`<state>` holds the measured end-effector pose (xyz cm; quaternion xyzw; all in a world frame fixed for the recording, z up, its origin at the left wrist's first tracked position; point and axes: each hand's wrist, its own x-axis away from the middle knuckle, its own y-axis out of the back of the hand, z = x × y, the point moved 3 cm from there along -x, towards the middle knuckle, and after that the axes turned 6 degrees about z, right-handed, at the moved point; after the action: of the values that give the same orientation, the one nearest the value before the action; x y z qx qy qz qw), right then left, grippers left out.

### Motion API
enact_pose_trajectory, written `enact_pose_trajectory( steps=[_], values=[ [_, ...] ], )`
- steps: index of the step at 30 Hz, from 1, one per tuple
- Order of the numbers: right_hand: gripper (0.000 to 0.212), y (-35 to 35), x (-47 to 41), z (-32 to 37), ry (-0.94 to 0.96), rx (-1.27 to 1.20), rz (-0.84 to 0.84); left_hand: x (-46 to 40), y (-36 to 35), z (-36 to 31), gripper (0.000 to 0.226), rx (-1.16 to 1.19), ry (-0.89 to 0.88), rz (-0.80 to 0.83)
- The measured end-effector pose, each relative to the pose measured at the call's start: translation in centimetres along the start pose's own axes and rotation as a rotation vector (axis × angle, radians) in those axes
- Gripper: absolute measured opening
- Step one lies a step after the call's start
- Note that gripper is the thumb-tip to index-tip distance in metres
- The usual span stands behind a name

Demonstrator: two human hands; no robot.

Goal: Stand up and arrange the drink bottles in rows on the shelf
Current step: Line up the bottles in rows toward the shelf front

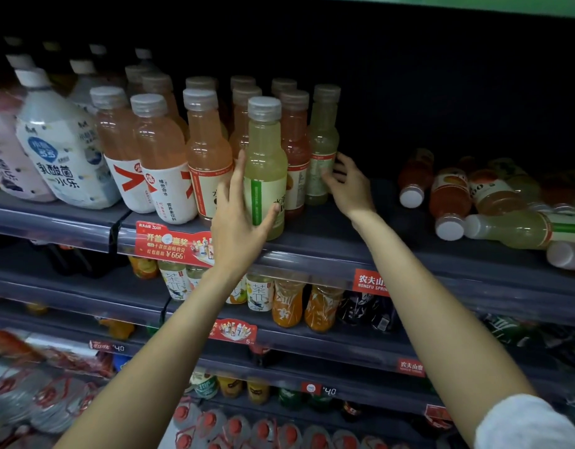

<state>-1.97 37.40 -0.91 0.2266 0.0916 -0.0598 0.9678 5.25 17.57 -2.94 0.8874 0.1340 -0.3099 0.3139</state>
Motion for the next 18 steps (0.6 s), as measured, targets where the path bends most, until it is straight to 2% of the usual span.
enact_pose_trajectory(
  steps=[4, 6, 8, 10, 12, 14, 16, 18],
  values=[
    [0.055, 0.5, 2.0, 0.3, 0.062, 0.087, 0.058, 0.7, -0.3, -0.5, 0.078, 0.056, -0.007, -0.103],
    [0.051, 1.9, 3.8, 0.5, 0.158, 0.232, 0.075, 1.3, -0.2, -1.7, 0.065, 0.005, -0.099, -0.197],
    [0.043, 4.2, 5.7, 0.2, 0.273, 0.46, 0.023, 1.7, -0.3, -3.4, 0.049, 0.015, -0.262, -0.218],
    [0.035, 7.2, 6.9, -0.6, 0.326, 0.704, -0.093, 1.8, -1.4, -5.1, 0.03, 0.1, -0.447, -0.079],
    [0.031, 10.2, 7.0, -1.9, 0.25, 0.927, -0.151, 1.8, -3.0, -6.5, 0.019, 0.146, -0.556, 0.152],
    [0.039, 13.0, 6.9, -3.1, 0.038, 1.101, -0.111, 0.9, -5.4, -7.3, 0.022, 0.11, -0.512, 0.34],
    [0.049, 14.5, 7.2, -4.1, -0.146, 1.162, -0.03, -0.4, -7.8, -7.7, 0.032, 0.047, -0.388, 0.491],
    [0.05, 14.4, 7.8, -4.7, -0.153, 1.199, 0.012, -1.7, -10.2, -8.0, 0.038, -0.007, -0.316, 0.606]
  ],
)
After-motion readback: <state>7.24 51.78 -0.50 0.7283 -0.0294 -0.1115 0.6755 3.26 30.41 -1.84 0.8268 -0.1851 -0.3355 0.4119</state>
